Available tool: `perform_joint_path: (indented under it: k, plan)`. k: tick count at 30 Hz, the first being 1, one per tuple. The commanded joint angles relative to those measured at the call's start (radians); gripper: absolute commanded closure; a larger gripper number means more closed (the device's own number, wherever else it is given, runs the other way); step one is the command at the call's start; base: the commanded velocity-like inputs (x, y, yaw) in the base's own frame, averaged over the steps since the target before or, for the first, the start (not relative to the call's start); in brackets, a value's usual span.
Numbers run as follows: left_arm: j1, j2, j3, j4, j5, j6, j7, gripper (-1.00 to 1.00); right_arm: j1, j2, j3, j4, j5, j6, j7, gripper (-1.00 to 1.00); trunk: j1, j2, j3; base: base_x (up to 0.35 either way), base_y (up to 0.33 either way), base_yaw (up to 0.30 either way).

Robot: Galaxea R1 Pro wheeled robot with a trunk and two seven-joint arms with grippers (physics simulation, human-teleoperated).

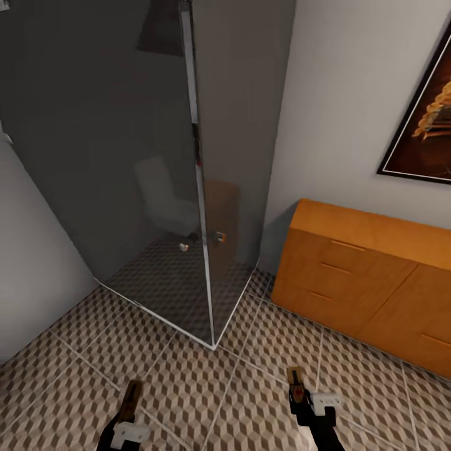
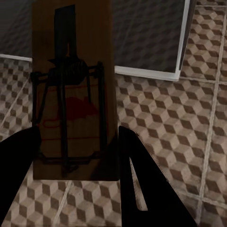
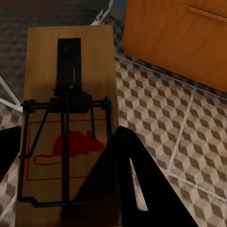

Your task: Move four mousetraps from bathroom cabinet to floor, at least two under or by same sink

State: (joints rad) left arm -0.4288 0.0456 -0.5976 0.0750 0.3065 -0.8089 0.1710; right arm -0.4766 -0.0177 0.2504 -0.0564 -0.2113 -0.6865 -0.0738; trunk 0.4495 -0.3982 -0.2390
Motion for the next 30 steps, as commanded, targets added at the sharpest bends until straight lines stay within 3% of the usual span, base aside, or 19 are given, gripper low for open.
perform_joint_path:
  k: [1,30]
  plan:
    - [-0.001,-0.001,-0.008,0.003,0.003,-0.004,0.004,1.00,0.000,0.000,0.009,0.000,-0.006,-0.002,-0.003,1.00,0.001,-0.002,-0.001,0.000,0.000,0.271]
    - [-0.001,-0.001,-0.008,0.003,0.003,-0.004,0.004,1.00,0.000,0.003,0.009,0.002,-0.005,-0.002,-0.003,1.00,0.001,-0.002,0.016,0.000,0.000,0.271]
